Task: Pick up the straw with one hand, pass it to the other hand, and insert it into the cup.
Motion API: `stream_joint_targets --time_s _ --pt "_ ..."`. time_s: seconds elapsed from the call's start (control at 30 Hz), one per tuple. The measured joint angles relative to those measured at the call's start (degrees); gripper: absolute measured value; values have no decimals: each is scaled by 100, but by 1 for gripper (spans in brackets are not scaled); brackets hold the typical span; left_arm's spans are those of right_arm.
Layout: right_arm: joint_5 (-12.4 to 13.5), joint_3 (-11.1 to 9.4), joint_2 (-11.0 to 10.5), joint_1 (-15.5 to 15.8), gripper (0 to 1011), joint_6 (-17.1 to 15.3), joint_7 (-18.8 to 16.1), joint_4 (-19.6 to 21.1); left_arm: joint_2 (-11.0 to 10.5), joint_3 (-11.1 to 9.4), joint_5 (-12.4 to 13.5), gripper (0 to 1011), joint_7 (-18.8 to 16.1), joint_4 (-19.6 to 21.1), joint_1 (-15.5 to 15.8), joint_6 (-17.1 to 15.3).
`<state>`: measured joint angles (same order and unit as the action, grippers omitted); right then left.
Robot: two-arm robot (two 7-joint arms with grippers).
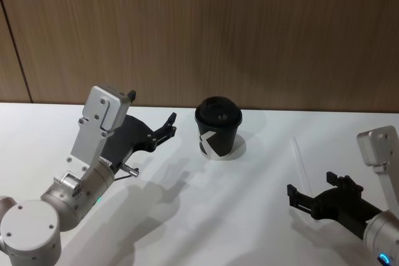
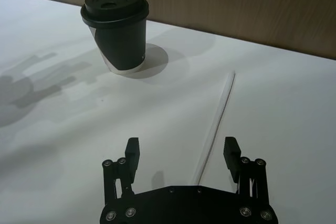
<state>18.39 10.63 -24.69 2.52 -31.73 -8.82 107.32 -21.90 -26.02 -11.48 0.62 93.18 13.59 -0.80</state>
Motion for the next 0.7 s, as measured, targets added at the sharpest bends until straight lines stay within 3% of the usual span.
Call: stream_joint_targets --time_s 0.7 --pt "-167 94 67 -78 1001 -259 4 -170 0 0 0 1000 0 0 0 0"
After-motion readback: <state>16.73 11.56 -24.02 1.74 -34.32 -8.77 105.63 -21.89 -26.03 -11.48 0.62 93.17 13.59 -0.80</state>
